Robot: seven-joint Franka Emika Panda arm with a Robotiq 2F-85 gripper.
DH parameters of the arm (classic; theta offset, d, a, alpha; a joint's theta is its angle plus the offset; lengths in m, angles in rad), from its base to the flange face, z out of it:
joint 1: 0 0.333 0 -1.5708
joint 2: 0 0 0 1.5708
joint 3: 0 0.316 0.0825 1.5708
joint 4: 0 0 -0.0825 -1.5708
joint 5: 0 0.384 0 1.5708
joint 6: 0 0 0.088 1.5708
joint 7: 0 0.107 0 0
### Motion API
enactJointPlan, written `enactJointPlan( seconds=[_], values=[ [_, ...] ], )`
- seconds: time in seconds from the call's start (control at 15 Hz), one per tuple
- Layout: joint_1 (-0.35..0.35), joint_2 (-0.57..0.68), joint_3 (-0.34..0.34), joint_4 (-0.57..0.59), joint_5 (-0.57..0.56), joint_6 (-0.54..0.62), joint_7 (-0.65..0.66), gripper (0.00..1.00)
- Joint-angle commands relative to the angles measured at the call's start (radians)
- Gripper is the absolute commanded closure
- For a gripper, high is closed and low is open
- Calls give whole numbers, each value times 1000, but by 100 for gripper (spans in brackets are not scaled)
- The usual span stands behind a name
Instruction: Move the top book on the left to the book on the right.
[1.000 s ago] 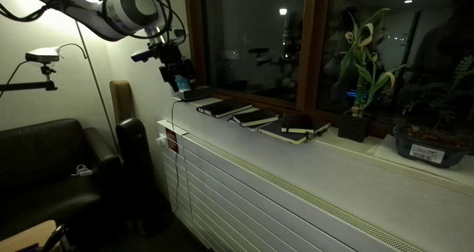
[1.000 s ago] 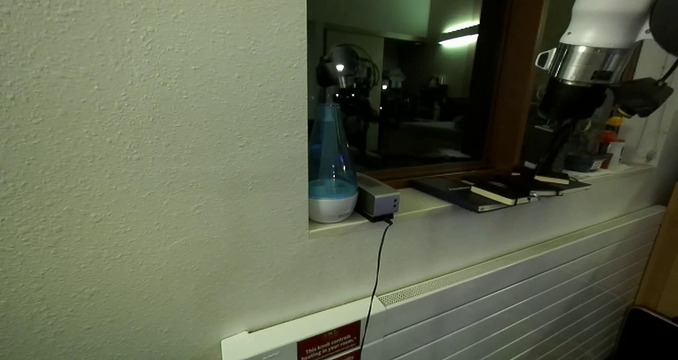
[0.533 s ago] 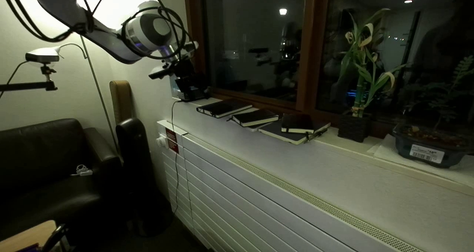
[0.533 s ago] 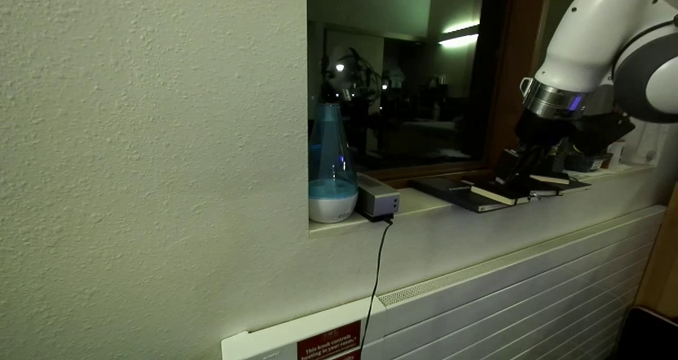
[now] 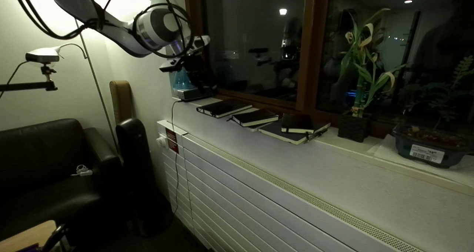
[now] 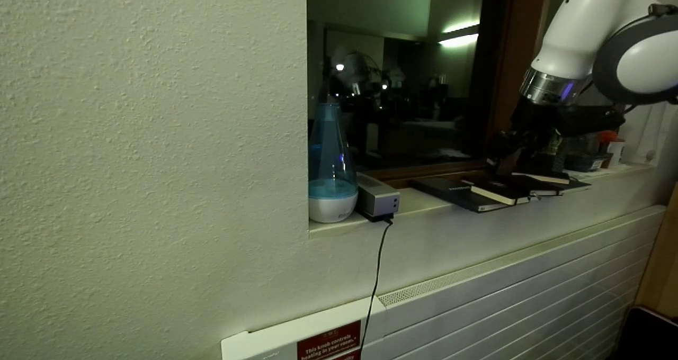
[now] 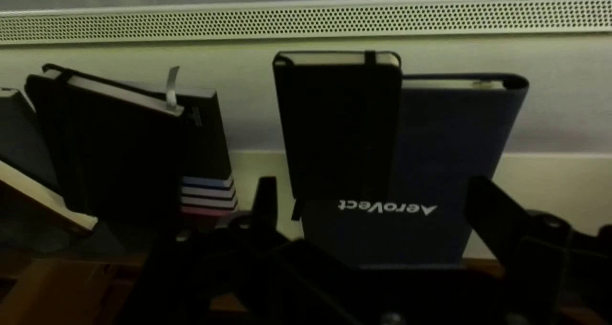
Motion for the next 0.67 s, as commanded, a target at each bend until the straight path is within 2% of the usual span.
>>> enactJointPlan(
  seconds=[0.0,0.6],
  values=[
    [2,5,-6,59,34,-53,20,0],
    [-2,58,-17,107,44,-133,-16,0]
  ],
)
